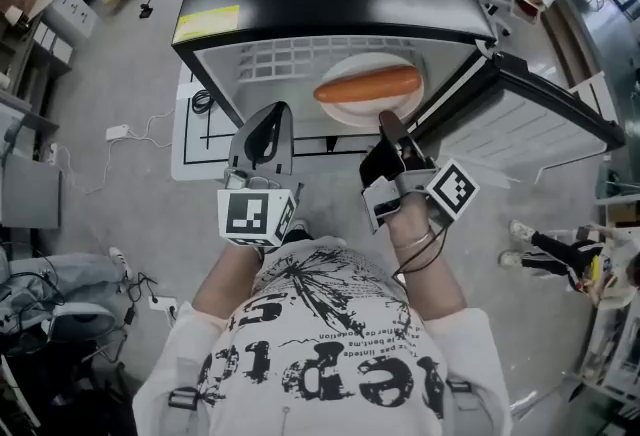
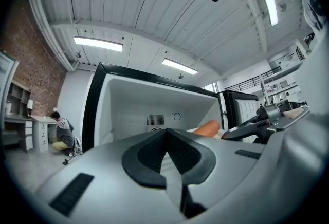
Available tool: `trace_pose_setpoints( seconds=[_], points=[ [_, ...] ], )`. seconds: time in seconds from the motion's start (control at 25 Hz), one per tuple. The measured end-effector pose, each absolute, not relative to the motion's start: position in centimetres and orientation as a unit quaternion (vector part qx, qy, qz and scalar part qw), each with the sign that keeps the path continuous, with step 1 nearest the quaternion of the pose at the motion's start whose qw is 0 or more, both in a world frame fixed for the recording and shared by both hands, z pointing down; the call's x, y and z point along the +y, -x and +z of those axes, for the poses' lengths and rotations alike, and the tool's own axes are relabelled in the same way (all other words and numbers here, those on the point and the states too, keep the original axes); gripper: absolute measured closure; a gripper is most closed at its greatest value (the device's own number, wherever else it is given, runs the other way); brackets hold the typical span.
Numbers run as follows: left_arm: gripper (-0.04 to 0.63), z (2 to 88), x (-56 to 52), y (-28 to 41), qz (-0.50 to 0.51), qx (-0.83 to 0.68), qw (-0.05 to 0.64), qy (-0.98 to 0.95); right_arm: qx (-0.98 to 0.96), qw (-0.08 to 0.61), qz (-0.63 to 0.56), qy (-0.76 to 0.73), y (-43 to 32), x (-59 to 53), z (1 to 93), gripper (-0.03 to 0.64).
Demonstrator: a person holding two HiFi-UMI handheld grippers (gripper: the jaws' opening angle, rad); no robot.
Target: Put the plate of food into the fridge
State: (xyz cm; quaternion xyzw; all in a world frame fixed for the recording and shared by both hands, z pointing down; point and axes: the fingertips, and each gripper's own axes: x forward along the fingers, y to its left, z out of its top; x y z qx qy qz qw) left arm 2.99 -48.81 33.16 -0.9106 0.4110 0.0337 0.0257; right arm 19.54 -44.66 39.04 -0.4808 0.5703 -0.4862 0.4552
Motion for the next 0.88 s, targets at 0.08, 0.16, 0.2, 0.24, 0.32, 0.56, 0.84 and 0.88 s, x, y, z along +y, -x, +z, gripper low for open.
trace_pose_setpoints(
  seconds=[0.08,0.16,0.2,0.24,0.32,0.56,0.84,0.88],
  points=[
    [0.589,33.0,-49.1,-3.2,0.029,0.405,0.043,0.913,0.566,0.460,-0.481,0.487,-19.7,-45.2,38.9,0.592],
    [0.589,33.0,-49.6,-3.6,0.027,0.395,0.048,0.917,0.560,0.464,-0.479,0.492,-19.8,-46.1,38.9,0.592],
    [0.589,33.1,-50.0,-3.8,0.027,0.390,0.046,0.919,0.557,0.466,-0.479,0.494,-19.8,-46.6,39.0,0.592],
    [0.589,33.2,-50.5,-4.0,0.026,0.386,0.044,0.921,0.552,0.467,-0.481,0.495,-19.8,-47.2,39.1,0.592],
    [0.589,33.5,-51.3,-4.2,0.026,0.380,0.040,0.924,0.545,0.470,-0.484,0.498,-19.8,-48.2,39.4,0.591],
    [0.589,33.9,-52.8,-4.5,0.030,0.368,0.023,0.929,0.527,0.483,-0.489,0.501,-19.9,-50.0,39.9,0.591],
    [0.589,34.9,-53.9,-4.3,0.027,0.363,0.006,0.932,0.512,0.497,-0.501,0.490,-19.8,-51.6,40.0,0.591],
    [0.589,35.0,-54.0,-4.4,0.028,0.362,0.003,0.932,0.511,0.498,-0.501,0.490,-19.8,-51.7,39.9,0.591]
  ],
)
